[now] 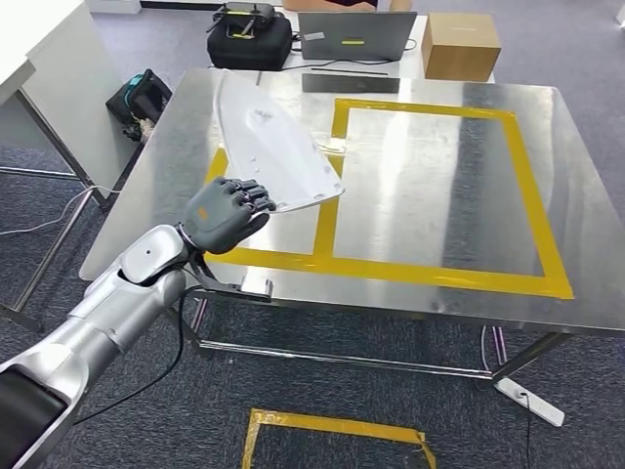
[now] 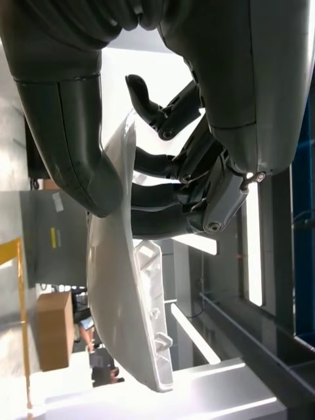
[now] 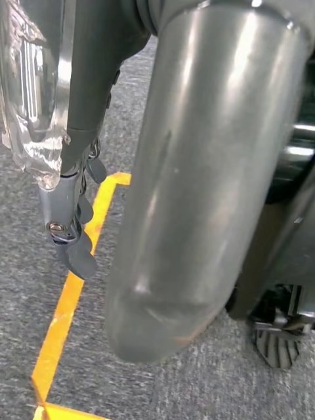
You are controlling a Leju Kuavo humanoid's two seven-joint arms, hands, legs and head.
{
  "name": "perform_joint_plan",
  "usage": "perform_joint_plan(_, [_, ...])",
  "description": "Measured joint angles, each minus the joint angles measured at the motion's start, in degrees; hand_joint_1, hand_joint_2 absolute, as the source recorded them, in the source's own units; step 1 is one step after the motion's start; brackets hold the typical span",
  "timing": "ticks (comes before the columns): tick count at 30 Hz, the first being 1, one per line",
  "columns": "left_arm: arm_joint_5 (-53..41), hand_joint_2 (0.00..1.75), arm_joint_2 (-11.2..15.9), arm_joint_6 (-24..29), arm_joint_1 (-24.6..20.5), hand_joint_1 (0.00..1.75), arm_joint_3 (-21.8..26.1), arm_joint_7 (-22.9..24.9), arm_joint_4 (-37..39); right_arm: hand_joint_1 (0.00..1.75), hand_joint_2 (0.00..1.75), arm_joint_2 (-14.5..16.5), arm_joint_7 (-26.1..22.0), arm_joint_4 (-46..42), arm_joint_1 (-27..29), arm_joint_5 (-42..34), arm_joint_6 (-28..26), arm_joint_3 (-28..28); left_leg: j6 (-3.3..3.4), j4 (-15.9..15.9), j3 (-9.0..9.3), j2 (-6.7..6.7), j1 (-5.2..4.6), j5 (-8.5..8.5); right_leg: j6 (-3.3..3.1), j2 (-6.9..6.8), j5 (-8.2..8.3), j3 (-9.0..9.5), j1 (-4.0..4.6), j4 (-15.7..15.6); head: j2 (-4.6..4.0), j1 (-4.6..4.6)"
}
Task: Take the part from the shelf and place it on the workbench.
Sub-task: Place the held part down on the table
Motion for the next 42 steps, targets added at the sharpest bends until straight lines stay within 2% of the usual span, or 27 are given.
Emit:
perform_joint_plan(4, [-0.3,1.75,-0.7,-1.7,-0.5,1.75,-0.2,0.7,0.4,0.0,0.0,0.1,0.1,0.0,0.0,0.4,0.1,0.0,1.17,-0.6,0.16,0.02,-0.14,0.1,0.32,0.08,1.02,0.18,-0.12,0.0,0.0,-0.03])
perform_joint_plan(7, [-0.6,1.75,-1.8,-2.4,-1.3,1.75,-0.4,1.2,0.8,0.0,0.0,0.4,0.2,-0.1,0.0,0.6,0.2,0.0,1.93,-4.6,3.05,0.06,-0.06,0.24,1.25,-0.11,2.21,-0.03,-0.2,1.4,-0.02,-0.29])
perform_joint_plan(8, [-0.6,1.75,-2.0,-2.6,-1.8,1.75,-0.5,1.3,1.0,0.0,0.0,0.4,0.2,-0.1,-0.1,0.6,0.2,0.0,2.0,-5.5,3.96,0.1,0.19,0.45,1.4,-0.05,1.23,-0.68,-0.2,2.7,-0.03,-0.29])
perform_joint_plan(10, [-0.5,1.75,-2.6,-2.9,-2.4,1.75,-0.6,1.5,1.2,0.0,0.0,0.4,0.2,-0.1,-0.2,0.5,0.2,0.0,1.7,-6.0,4.66,0.2,0.85,0.68,1.71,0.06,-2.24,-3.8,-0.46,8.3,-0.05,0.09])
perform_joint_plan(12, [-0.4,1.75,-2.9,-3.0,-2.3,1.75,-0.7,1.6,1.6,0.0,0.0,0.4,0.2,-0.1,-0.1,0.5,0.2,0.0,0.72,-5.9,4.65,0.16,1.69,0.44,2.48,0.01,-4.36,-6.93,-1.21,13.5,-0.04,0.27])
perform_joint_plan(13, [-0.4,1.75,-3.0,-3.0,-2.1,1.75,-0.8,1.6,1.8,0.0,0.0,0.4,0.2,-0.1,0.0,0.5,0.2,0.0,0.02,-5.7,4.62,0.11,2.29,0.2,3.07,-0.03,-4.01,-7.35,-1.71,13.8,-0.04,0.27])
perform_joint_plan(15, [-0.4,1.75,-3.1,-2.9,-1.9,1.75,-0.9,1.6,2.2,0.0,0.0,0.4,0.3,-0.1,0.1,0.4,0.2,0.0,-1.94,-4.2,4.43,0.03,3.78,-0.78,4.85,-0.05,-0.6,-5.1,-3.23,8.4,-0.04,0.3])
perform_joint_plan(16, [-0.3,1.75,-3.1,-2.9,-1.9,1.75,-0.9,1.6,2.4,0.0,0.0,0.5,0.2,-0.2,0.1,0.4,0.2,0.0,-3.1,-2.9,4.03,0.02,4.3,-1.56,5.94,0.36,0.15,-3.8,-3.8,5.5,-0.04,0.53])
perform_joint_plan(17, [-0.3,1.75,-3.2,-2.9,-1.9,1.75,-0.9,1.7,2.5,0.0,0.0,0.5,0.2,-0.2,0.1,0.4,0.2,0.0,-4.14,-1.3,3.46,0.02,4.7,-2.47,5.98,0.67,-0.29,-2.88,-4.22,3.7,-0.04,0.86])
perform_joint_plan(18, [-0.2,1.75,-3.2,-3.0,-1.9,1.75,-0.9,1.7,2.6,0.0,0.0,0.6,0.2,-0.3,0.2,0.4,0.2,0.0,-5.04,0.0,2.9,0.01,4.88,-3.41,5.58,0.96,-0.94,-2.61,-4.46,3.3,-0.04,0.95])
perform_joint_plan(19, [-0.2,1.75,-3.3,-3.1,-1.8,1.75,-0.9,1.7,2.7,0.0,0.0,0.7,0.2,-0.3,0.3,0.4,0.2,0.0,-5.69,0.9,2.58,0.02,4.92,-4.16,4.65,1.09,-2.05,-2.87,-4.39,4.3,-0.04,0.93])
perform_joint_plan(20, [-0.1,1.75,-3.3,-3.2,-1.8,1.75,-0.9,1.7,2.8,0.0,0.0,0.6,0.2,-0.3,0.4,0.4,0.2,0.0,-6.06,1.2,2.7,0.05,4.98,-4.69,3.41,0.88,-2.26,-2.93,-4.38,5.2,-0.04,0.62])
perform_joint_plan(22, [-0.1,1.75,-3.6,-3.2,-1.9,1.75,-0.9,1.8,2.9,0.0,0.0,0.6,0.2,-0.3,0.4,0.4,0.2,0.0,-6.3,2.6,2.92,0.33,4.88,-4.58,2.54,0.88,-1.97,-2.66,-4.14,5.8,-0.04,-0.37])
perform_joint_plan(24, [-0.3,1.75,-3.7,-3.0,-2.0,1.75,-1.0,1.8,3.0,0.0,0.0,0.7,0.1,-0.3,0.4,0.4,0.2,0.0,-5.67,8.5,0.14,0.74,4.28,-5.22,2.25,1.04,-2.12,-1.73,-3.72,5.0,-0.04,-0.96])
perform_joint_plan(26, [-0.4,1.75,-3.8,-2.8,-2.0,1.75,-1.0,1.8,3.1,0.0,0.0,0.7,0.1,-0.3,0.4,0.4,0.2,0.0,-4.62,15.8,-4.88,0.92,3.26,-8.41,2.05,1.04,-2.26,-0.36,-3.24,3.7,-0.04,-1.07])
perform_joint_plan(27, [-0.4,1.75,-3.8,-2.8,-1.9,1.75,-1.0,1.8,3.2,0.0,0.0,0.7,0.1,-0.3,0.4,0.4,0.2,0.0,-4.05,17.9,-6.88,0.93,2.72,-9.93,1.87,1.11,-2.38,0.4,-2.99,3.0,-0.04,-1.1])
perform_joint_plan(28, [-0.4,1.75,-3.7,-2.8,-1.8,1.75,-1.0,1.8,3.2,0.0,0.0,0.7,0.1,-0.3,0.5,0.4,0.2,0.0,-3.33,18.1,-8.09,0.93,2.12,-10.44,1.6,1.23,-2.57,1.23,-2.74,2.3,-0.04,-1.09])
perform_joint_plan(29, [-0.4,1.75,-3.7,-2.8,-1.7,1.75,-1.0,1.8,3.3,0.0,0.0,0.7,0.1,-0.3,0.6,0.4,0.2,0.0,-2.45,16.4,-8.46,0.92,1.44,-9.6,1.34,1.4,-2.8,2.08,-2.51,1.7,-0.04,-1.1])
perform_joint_plan(30, [-0.4,1.75,-3.7,-2.8,-1.6,1.75,-1.0,1.8,3.4,0.0,0.0,0.7,0.1,-0.3,0.6,0.4,0.2,0.0,-1.42,13.2,-8.11,0.9,0.67,-7.33,1.12,1.56,-3.05,2.91,-2.31,1.1,-0.04,-1.11])
perform_joint_plan(32, [-0.4,1.75,-3.5,-2.8,-1.6,1.75,-1.0,1.8,3.7,0.0,0.0,0.8,0.1,-0.3,0.9,0.4,0.2,0.0,0.79,4.4,-6.47,0.73,-1.01,-0.06,0.94,1.85,-3.64,4.33,-1.97,0.0,-0.04,-1.1])
perform_joint_plan(33, [-0.4,1.75,-3.5,-2.8,-1.6,1.75,-1.1,1.8,3.7,0.0,0.0,0.9,0.1,-0.3,0.9,0.4,0.2,0.0,1.44,1.2,-5.7,0.49,-1.58,2.89,1.0,1.98,-4.06,4.83,-1.7,-0.2,-0.04,-1.15])
perform_joint_plan(34, [-0.4,1.75,-3.4,-2.7,-1.5,1.75,-1.1,1.8,3.8,0.0,0.0,0.9,0.1,-0.3,1.0,0.4,0.3,0.0,1.61,-0.7,-5.17,0.28,-1.89,4.65,1.04,2.14,-4.63,5.12,-1.41,-0.5,-0.04,-1.19])
perform_joint_plan(37, [0.5,1.75,-3.6,-2.8,-1.5,1.75,-1.1,1.8,4.0,0.0,0.0,0.9,0.1,-0.3,0.7,0.3,0.3,0.0,0.94,-0.9,-4.4,0.05,-1.5,4.16,1.09,2.09,-6.66,5.91,-0.85,-0.7,-0.04,-1.34])
perform_joint_plan(38, [0.9,1.75,-3.7,-2.9,-1.5,1.75,-1.0,1.9,4.1,0.0,0.0,0.9,0.1,-0.3,0.5,0.2,0.3,0.0,1.06,-0.8,-4.16,0.05,-1.36,3.74,1.04,1.63,-7.72,5.61,-0.69,0.5,-0.04,-1.26])
perform_joint_plan(39, [1.4,1.75,-3.8,-3.1,-1.5,1.75,-0.9,2.1,4.3,0.0,0.0,0.8,0.1,-0.3,0.3,0.1,0.2,0.0,1.32,-0.9,-3.89,0.04,-1.28,3.4,0.89,1.11,-9.26,4.43,-0.46,3.1,-0.04,-1.18])
perform_joint_plan(41, [2.3,1.75,-3.8,-3.4,-1.0,1.75,-0.8,2.3,4.9,0.0,0.0,0.8,0.1,-0.3,0.1,-0.1,0.2,0.0,1.83,-0.9,-3.33,0.03,-1.4,2.71,0.26,0.43,-12.73,-0.1,0.26,11.2,-0.04,-1.02])
perform_joint_plan(42, [2.8,1.75,-3.8,-3.5,-0.5,1.75,-0.8,2.3,5.3,0.0,0.0,0.8,0.1,-0.3,0.2,-0.2,0.2,0.0,1.98,-0.8,-3.01,0.03,-1.49,2.38,-0.02,0.4,-13.54,-2.42,0.62,14.6,-0.04,-1.03])
